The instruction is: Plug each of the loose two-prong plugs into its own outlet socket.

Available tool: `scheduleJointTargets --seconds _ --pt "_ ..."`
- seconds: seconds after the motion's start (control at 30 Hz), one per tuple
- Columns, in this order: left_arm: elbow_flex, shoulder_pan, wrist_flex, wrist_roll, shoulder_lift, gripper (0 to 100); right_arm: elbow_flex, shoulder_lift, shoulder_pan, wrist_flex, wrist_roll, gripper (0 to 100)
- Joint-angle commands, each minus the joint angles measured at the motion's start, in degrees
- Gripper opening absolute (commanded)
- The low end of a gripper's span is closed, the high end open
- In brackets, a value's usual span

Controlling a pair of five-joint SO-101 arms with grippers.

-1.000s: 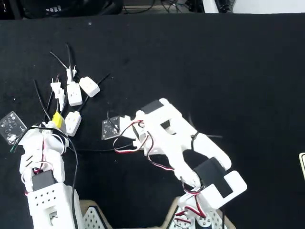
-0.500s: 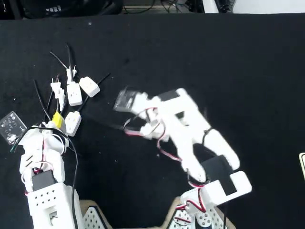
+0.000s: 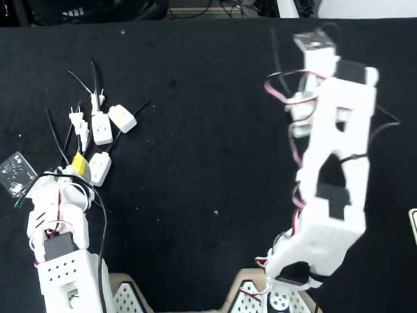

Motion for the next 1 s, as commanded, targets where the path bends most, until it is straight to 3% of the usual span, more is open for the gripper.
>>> scheduleJointTargets --seconds 0.0,0.23,0.6,0.97 --pt "-2.07 0.40 -1.41 0.62 -0.70 22 -14.20 6.73 5.98 1.23 -0.18 1.1" --pt "-2.15 0.40 -1.41 0.62 -0.70 22 -33.27 23.43 11.78 1.32 9.58 1.1" --pt "-2.24 0.40 -1.41 0.62 -0.70 22 -49.54 39.25 15.30 1.05 9.49 1.1" --pt "-1.71 0.40 -1.41 0.62 -0.70 22 -57.27 44.88 16.70 -2.29 9.93 1.1"
